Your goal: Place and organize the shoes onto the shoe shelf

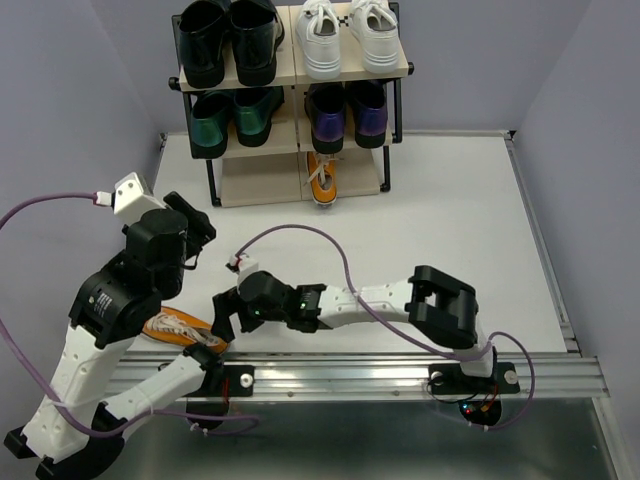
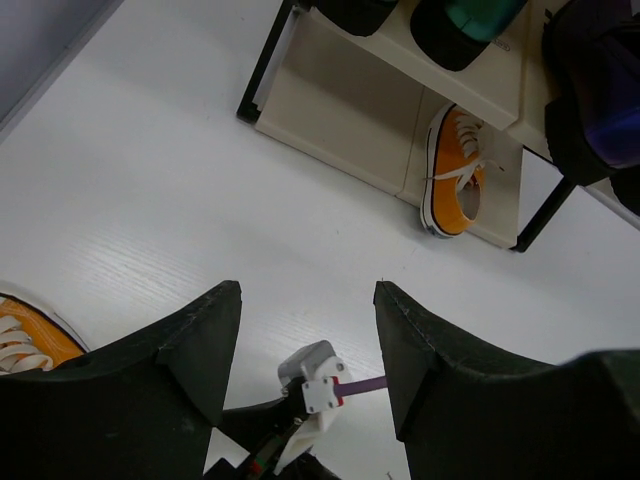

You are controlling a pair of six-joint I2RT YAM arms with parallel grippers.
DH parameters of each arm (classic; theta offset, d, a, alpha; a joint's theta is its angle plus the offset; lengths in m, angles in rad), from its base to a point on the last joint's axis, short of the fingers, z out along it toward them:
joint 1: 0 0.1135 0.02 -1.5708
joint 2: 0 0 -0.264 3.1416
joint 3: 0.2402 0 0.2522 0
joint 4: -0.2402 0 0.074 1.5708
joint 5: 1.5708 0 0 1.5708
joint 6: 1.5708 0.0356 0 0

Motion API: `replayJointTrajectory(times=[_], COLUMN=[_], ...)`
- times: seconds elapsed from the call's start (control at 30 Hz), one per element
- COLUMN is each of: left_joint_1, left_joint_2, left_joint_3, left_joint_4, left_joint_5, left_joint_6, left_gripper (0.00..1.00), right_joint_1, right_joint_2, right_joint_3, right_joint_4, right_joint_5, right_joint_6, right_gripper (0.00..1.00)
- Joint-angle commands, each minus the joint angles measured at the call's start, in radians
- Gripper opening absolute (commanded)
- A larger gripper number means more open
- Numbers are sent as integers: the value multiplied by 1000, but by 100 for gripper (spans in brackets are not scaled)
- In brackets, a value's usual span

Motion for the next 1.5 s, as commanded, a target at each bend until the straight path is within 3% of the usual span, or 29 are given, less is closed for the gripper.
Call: replayJointTrajectory(times=[0.0, 0.17, 0.23, 0.37, 0.4, 0.43, 0.47, 0.77, 0.97, 1.3, 1.47], left_joint_1=[3, 4, 4, 4, 4, 4, 4, 4, 4, 4, 4], left_joint_2=[-21, -35, -39, -42, -42, -42, -42, -33, -27, 25, 50], left_joint_3=[18, -12, -29, -46, -49, -54, -55, -57, -85, -121, -132], left_joint_4=[-5, 22, 29, 38, 40, 46, 49, 63, 88, 170, 204], left_joint_5=[-18, 2, 9, 17, 17, 15, 15, 11, 25, 64, 89], left_joint_6=[35, 25, 21, 18, 19, 22, 22, 41, 42, 55, 56], left_gripper=[67, 67, 67, 67, 67, 67, 67, 67, 67, 67, 67], right_joint_1=[29, 29, 29, 29, 29, 29, 29, -8, -54, -109, -119], right_joint_2=[97, 213, 233, 243, 231, 220, 206, -113, -380, -909, -989], right_joint_3=[121, 244, 268, 264, 259, 245, 236, -20, -336, -709, -784], right_joint_4=[-40, -134, -143, -146, -146, -146, -143, -115, -123, -496, -574], right_joint_5=[23, 62, 70, 85, 97, 106, 137, 404, 494, 691, 695], right_joint_6=[21, 46, 52, 60, 60, 60, 58, -11, -8, 260, 351], right_gripper=[94, 86, 74, 42, 30, 10, 3, 1, 1, 1, 1])
